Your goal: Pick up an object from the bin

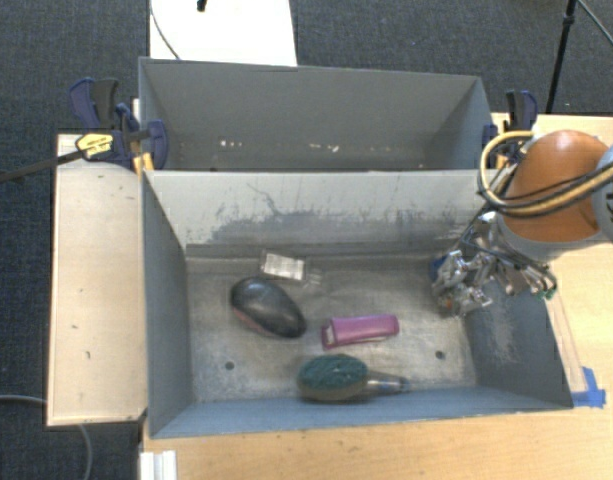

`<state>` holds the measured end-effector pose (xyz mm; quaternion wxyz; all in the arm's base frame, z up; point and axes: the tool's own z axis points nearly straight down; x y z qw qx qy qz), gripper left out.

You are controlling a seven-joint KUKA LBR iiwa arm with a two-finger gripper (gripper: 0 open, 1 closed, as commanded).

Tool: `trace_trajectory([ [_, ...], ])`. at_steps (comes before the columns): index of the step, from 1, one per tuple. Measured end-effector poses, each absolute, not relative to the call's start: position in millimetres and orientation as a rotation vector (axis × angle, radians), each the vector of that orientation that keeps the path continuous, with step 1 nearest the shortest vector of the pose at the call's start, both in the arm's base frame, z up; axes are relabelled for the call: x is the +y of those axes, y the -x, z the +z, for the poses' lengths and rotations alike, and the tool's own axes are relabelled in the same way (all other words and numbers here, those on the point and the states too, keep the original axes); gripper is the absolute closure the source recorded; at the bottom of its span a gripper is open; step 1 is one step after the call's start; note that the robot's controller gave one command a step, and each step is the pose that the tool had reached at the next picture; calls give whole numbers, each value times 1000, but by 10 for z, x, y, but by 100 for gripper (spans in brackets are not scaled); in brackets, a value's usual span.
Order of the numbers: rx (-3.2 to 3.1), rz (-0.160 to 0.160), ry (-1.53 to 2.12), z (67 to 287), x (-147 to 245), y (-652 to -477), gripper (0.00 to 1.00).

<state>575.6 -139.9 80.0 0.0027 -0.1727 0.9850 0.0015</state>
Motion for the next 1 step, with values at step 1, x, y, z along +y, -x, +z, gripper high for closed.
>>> trace_trajectory([
  [1,3011,-5,860,2178,-1158,-5630,100],
])
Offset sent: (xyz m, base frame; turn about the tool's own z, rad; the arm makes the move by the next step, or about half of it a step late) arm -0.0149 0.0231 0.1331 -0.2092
